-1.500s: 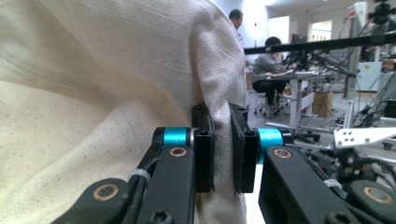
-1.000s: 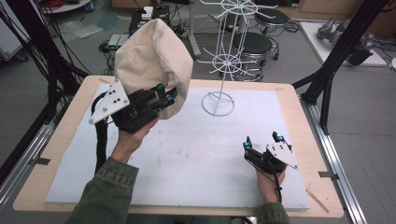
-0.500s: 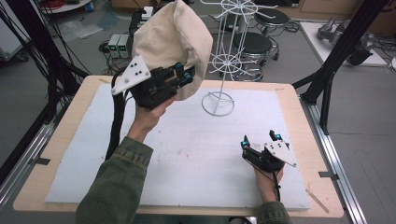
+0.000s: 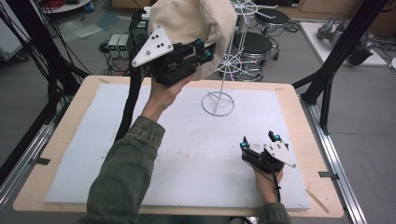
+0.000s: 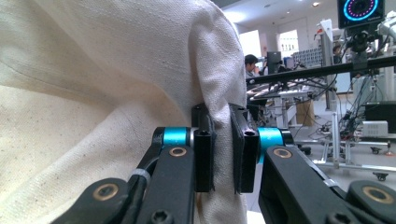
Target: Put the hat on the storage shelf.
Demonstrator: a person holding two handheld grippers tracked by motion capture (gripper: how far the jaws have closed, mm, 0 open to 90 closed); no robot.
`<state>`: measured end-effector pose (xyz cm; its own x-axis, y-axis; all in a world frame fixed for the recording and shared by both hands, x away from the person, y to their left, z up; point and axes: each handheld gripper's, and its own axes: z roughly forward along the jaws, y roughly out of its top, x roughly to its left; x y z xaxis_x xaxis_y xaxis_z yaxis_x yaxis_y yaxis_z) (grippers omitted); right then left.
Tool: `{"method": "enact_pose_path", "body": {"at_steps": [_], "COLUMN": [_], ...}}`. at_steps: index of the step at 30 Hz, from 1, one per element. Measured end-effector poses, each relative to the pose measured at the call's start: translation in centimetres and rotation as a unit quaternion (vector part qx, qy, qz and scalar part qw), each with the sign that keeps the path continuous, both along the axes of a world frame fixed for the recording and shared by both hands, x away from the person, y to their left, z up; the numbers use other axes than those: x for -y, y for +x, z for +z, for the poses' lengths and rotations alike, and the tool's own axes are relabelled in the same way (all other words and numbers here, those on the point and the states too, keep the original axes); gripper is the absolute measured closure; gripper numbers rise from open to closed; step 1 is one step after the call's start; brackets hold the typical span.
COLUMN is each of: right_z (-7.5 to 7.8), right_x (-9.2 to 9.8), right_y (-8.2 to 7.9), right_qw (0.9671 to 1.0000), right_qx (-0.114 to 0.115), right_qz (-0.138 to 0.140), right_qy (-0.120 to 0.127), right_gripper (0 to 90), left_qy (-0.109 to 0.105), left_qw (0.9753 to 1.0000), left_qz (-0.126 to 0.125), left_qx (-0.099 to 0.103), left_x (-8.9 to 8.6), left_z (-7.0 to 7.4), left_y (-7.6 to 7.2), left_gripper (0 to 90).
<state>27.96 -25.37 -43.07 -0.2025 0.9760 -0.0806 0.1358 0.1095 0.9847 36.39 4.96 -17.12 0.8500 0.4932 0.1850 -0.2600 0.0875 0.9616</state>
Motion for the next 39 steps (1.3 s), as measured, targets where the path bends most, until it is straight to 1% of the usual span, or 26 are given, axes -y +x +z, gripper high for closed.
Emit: {"method": "enact_pose_path", "body": {"at_steps": [2, 5, 6, 8, 9, 10, 13, 16, 18, 19, 20, 21, 22, 23, 25, 27, 28, 29, 30, 31, 32, 35, 36, 37, 38, 39], "right_z": [0.0, 0.0, 0.1, 0.1, 0.1, 0.1, 0.1, 0.2, 0.2, 0.2, 0.1, 0.1, 0.0, 0.1, 0.1, 0.2, 0.3, 0.3, 0.3, 0.3, 0.3, 0.4, 0.4, 0.4, 0.4, 0.4], "right_x": [-0.1, -0.1, -0.1, -0.1, -0.1, -0.1, 0.0, 0.1, 0.1, 0.1, 0.1, 0.1, -0.1, -0.1, -0.1, -0.2, -0.2, -0.1, -0.1, -0.1, 0.0, 0.2, 0.2, 0.2, 0.2, 0.2], "right_y": [0.0, -0.1, -0.2, -0.1, -0.1, -0.1, -0.1, -0.3, -0.3, -0.4, -0.4, -0.4, -0.3, -0.3, -0.3, -0.3, -0.3, -0.2, -0.2, -0.2, -0.2, -0.2, -0.3, -0.3, -0.4, -0.4], "right_qw": [1.0, 1.0, 1.0, 0.9999, 0.9999, 0.9999, 0.9999, 0.9999, 0.9998, 0.9999, 0.9999, 0.9999, 0.9999, 0.9999, 0.9999, 0.9999, 0.9999, 0.9999, 0.9999, 0.9999, 0.9998, 0.9998, 0.9998, 0.9998, 0.9999, 0.9999], "right_qx": [-0.003, -0.001, 0.0, -0.002, -0.005, -0.005, -0.003, -0.001, -0.002, -0.002, -0.003, -0.003, -0.005, -0.005, -0.004, -0.002, -0.001, 0.0, -0.001, -0.001, -0.002, 0.001, 0.001, 0.001, 0.002, 0.002], "right_qz": [0.005, 0.006, 0.008, 0.008, 0.008, 0.008, 0.008, 0.007, 0.007, 0.007, 0.007, 0.007, 0.008, 0.006, 0.007, 0.007, 0.007, 0.007, 0.005, 0.005, 0.001, -0.002, -0.001, 0.0, 0.0, 0.0], "right_qy": [-0.001, 0.002, 0.006, 0.007, 0.011, 0.011, 0.012, 0.014, 0.016, 0.014, 0.012, 0.012, 0.008, 0.007, 0.006, 0.008, 0.012, 0.01, 0.012, 0.012, 0.018, 0.018, 0.019, 0.018, 0.017, 0.017], "right_gripper": [8.1, 8.1, 8.1, 8.1, 8.1, 8.1, 8.1, 8.1, 8.1, 8.1, 8.1, 8.1, 8.1, 8.1, 8.1, 8.1, 8.1, 8.1, 8.1, 8.1, 8.1, 8.1, 8.1, 8.1, 8.1, 8.1], "left_qy": [0.002, 0.014, 0.011, 0.01, 0.01, 0.01, 0.015, 0.022, 0.028, 0.028, 0.048, 0.048, 0.057, 0.057, 0.055, 0.061, 0.074, 0.074, 0.083, 0.083, 0.084, 0.088, 0.098, 0.103, 0.103, 0.104], "left_qw": [1.0, 0.9999, 0.9998, 0.9998, 0.9997, 0.9997, 0.9996, 0.9996, 0.9994, 0.9994, 0.9987, 0.9987, 0.9981, 0.9981, 0.998, 0.9974, 0.9962, 0.9962, 0.9954, 0.9954, 0.995, 0.9944, 0.993, 0.9924, 0.9924, 0.9921], "left_qz": [-0.003, -0.008, -0.013, -0.016, -0.021, -0.021, -0.022, -0.016, -0.018, -0.018, -0.008, -0.008, -0.005, -0.005, -0.006, -0.008, -0.016, -0.016, -0.019, -0.019, -0.022, -0.021, -0.02, -0.019, -0.019, -0.018], "left_qx": [-0.001, 0.003, 0.003, 0.004, 0.003, 0.003, 0.003, -0.003, -0.013, -0.013, -0.016, -0.016, -0.021, -0.021, -0.029, -0.037, -0.044, -0.044, -0.046, -0.046, -0.049, -0.055, -0.062, -0.064, -0.064, -0.067], "left_x": [0.3, 1.4, 2.1, 2.5, 3.2, 3.2, 4.4, 4.7, 4.7, 4.7, 4.9, 4.9, 5.0, 5.0, 4.9, 4.9, 5.0, 5.0, 5.1, 5.1, 5.3, 5.4, 5.5, 5.6, 5.6, 5.6], "left_z": [0.3, 1.1, 1.6, 1.9, 2.5, 2.5, 3.4, 3.4, 3.0, 3.0, 2.3, 2.3, 1.5, 1.5, 0.5, -0.3, -1.0, -1.0, -1.5, -1.5, -2.0, -2.6, -3.2, -3.5, -3.5, -3.9], "left_y": [0.3, 1.0, 1.6, 1.8, 2.3, 2.3, 3.2, 3.8, 4.3, 4.3, 4.5, 4.5, 4.6, 4.6, 4.9, 5.0, 5.1, 5.1, 5.1, 5.1, 5.0, 5.1, 5.3, 5.3, 5.3, 5.4], "left_gripper": [81.5, 81.5, 81.5, 81.5, 81.5, 81.5, 81.5, 81.5, 81.5, 81.4, 81.4, 81.4, 81.3, 81.3, 81.3, 81.3, 81.2, 81.2, 81.2, 81.1, 81.1, 81.1, 81.0, 81.0, 81.0, 81.0]}}
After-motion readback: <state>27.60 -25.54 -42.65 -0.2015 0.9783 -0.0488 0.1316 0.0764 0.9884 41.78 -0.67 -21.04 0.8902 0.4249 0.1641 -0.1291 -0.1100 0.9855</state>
